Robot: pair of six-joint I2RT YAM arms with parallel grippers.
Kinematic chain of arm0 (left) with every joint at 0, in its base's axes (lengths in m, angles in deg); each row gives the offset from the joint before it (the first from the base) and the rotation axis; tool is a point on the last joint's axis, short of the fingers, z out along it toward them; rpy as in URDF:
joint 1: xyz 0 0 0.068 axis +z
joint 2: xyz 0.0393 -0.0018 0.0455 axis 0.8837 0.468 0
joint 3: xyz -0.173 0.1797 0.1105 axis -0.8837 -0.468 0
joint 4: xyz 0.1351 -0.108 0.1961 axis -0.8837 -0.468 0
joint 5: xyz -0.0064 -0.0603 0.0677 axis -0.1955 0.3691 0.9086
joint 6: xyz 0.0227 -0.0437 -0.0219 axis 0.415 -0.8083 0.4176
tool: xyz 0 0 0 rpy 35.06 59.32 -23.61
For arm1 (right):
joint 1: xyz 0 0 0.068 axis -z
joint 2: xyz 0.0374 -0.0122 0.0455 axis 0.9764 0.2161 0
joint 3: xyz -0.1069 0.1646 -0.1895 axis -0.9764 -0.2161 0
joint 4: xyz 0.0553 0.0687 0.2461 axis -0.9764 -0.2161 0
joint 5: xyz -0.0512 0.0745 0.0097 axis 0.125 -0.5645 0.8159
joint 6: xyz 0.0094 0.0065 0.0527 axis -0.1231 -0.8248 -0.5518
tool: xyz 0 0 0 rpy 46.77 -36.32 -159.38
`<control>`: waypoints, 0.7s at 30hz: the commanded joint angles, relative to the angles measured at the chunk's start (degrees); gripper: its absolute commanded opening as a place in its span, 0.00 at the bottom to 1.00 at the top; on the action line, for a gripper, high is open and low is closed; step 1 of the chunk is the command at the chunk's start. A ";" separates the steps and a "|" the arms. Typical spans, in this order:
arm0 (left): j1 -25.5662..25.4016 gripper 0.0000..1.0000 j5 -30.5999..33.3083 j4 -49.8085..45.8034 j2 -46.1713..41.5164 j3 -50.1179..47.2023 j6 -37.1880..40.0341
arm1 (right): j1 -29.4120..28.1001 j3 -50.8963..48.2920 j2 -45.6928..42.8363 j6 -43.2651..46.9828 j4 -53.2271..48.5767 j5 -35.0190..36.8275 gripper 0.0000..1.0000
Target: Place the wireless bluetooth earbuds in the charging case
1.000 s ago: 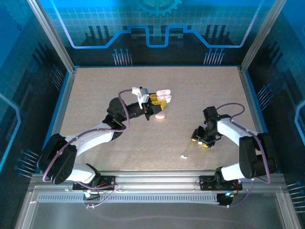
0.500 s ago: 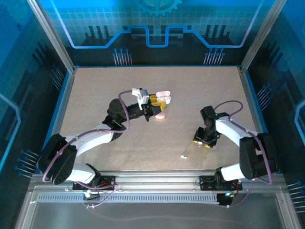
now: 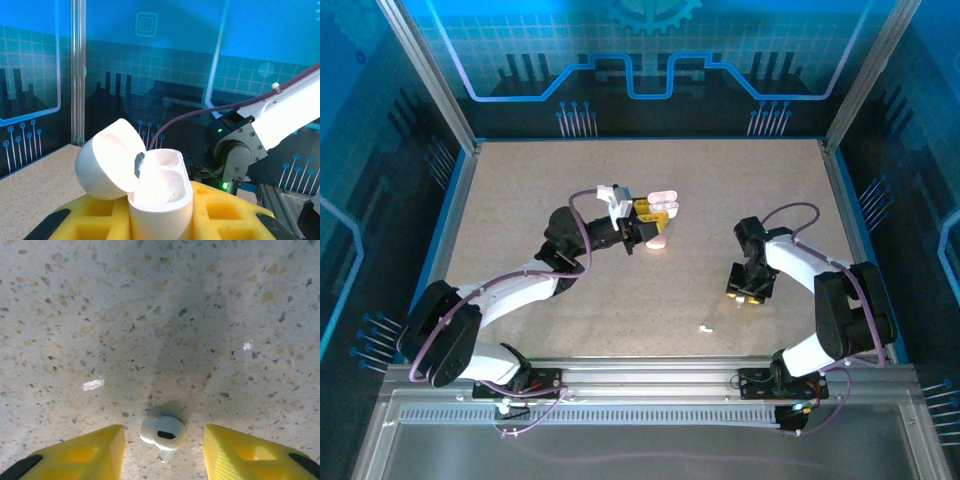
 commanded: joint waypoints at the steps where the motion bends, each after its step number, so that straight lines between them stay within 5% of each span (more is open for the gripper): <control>1: -0.12 0.24 0.54 1.96 -1.28 0.11 0.80 | -0.90 1.66 1.58 1.20 -1.22 1.52 0.45; 21: -0.14 0.24 0.80 1.27 -1.28 0.11 1.02 | -1.22 1.49 4.71 2.51 0.62 0.30 0.35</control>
